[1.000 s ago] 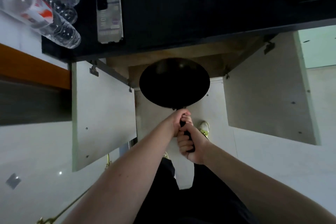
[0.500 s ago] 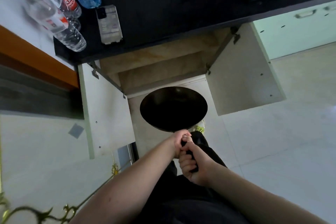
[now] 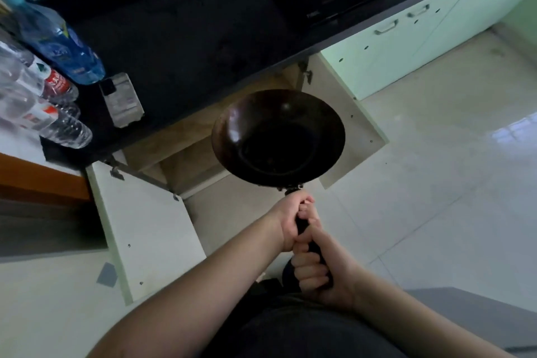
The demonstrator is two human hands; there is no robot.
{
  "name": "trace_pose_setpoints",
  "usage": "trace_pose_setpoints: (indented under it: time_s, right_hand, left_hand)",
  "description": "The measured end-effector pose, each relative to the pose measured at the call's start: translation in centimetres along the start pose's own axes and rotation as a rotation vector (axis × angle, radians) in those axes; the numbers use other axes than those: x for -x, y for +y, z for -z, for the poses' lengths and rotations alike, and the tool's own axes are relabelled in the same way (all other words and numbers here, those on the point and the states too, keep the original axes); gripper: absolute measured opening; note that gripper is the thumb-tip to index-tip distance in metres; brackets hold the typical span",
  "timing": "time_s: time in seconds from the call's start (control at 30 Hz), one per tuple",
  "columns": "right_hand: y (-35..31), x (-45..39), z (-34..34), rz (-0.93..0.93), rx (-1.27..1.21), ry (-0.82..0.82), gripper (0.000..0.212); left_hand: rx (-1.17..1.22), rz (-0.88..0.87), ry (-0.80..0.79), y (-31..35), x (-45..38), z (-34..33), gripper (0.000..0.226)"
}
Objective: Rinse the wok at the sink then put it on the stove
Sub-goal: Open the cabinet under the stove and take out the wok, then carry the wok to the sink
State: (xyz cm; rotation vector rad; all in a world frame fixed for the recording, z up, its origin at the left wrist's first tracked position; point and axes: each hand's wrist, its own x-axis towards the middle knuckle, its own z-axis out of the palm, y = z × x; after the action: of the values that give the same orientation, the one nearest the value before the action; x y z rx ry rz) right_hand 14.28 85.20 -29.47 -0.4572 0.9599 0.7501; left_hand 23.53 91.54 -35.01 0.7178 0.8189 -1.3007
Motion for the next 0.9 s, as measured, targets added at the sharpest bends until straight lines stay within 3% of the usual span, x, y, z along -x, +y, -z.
trace_pose_setpoints:
  time_s: [0.53,0.9]
  right_hand:
    - [-8.1,7.4,4.9,0.244,-0.021,-0.108,0.023]
    - [-15.3,9.0,5.5,0.416,-0.099,-0.106,0.036]
  left_hand:
    - [-0.199,-0.011,-0.001,0.7,-1.5,-15.3,0.035]
    - [-0.358,0.029,-0.083,5.1,-4.5,-23.3,0.038]
